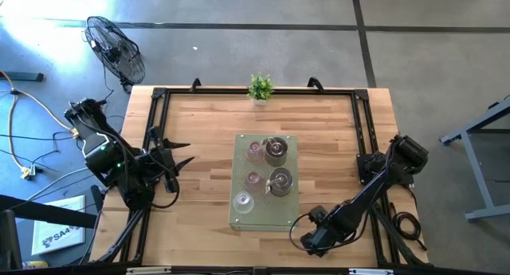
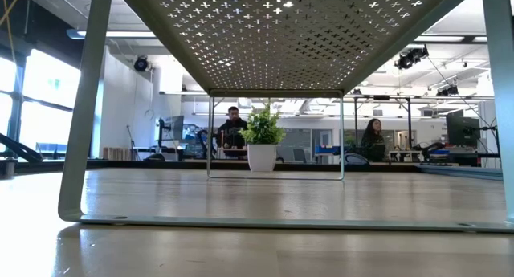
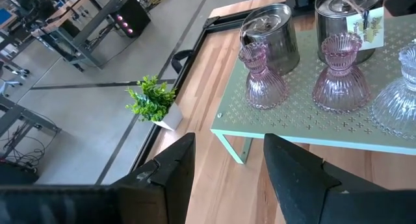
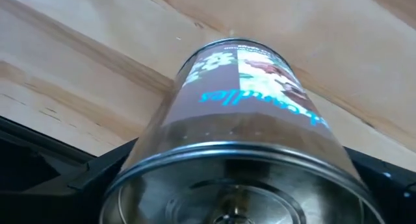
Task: Pick & Place candle stick holders
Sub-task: Put the silver scented candle on the shelf
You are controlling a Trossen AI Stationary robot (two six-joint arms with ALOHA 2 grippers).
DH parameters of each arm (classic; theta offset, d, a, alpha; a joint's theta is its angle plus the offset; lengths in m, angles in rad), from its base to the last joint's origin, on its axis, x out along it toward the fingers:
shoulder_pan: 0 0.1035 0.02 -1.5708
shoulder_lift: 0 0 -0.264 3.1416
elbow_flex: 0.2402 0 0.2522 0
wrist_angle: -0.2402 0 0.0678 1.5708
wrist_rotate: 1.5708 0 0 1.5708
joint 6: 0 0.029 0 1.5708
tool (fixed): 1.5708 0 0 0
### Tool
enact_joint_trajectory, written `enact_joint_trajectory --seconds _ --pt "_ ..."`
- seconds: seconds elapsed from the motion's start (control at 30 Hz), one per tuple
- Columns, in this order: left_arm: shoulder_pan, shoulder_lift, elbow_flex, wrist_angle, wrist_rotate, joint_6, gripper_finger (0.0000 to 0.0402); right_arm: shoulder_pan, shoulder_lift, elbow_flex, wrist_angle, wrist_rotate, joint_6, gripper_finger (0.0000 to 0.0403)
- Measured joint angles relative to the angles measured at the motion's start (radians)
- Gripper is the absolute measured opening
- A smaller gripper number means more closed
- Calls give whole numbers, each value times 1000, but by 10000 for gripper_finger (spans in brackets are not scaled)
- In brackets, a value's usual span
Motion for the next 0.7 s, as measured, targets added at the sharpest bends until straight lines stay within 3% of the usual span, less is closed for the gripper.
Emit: enact_joint_trajectory --seconds 0.33,0.7 --pt "0 0 0 2 0 0 177 -2 0 0 17 55 -1 400" --pt "0 0 0 6 0 0 177 -2 0 1 -8 48 53 400"
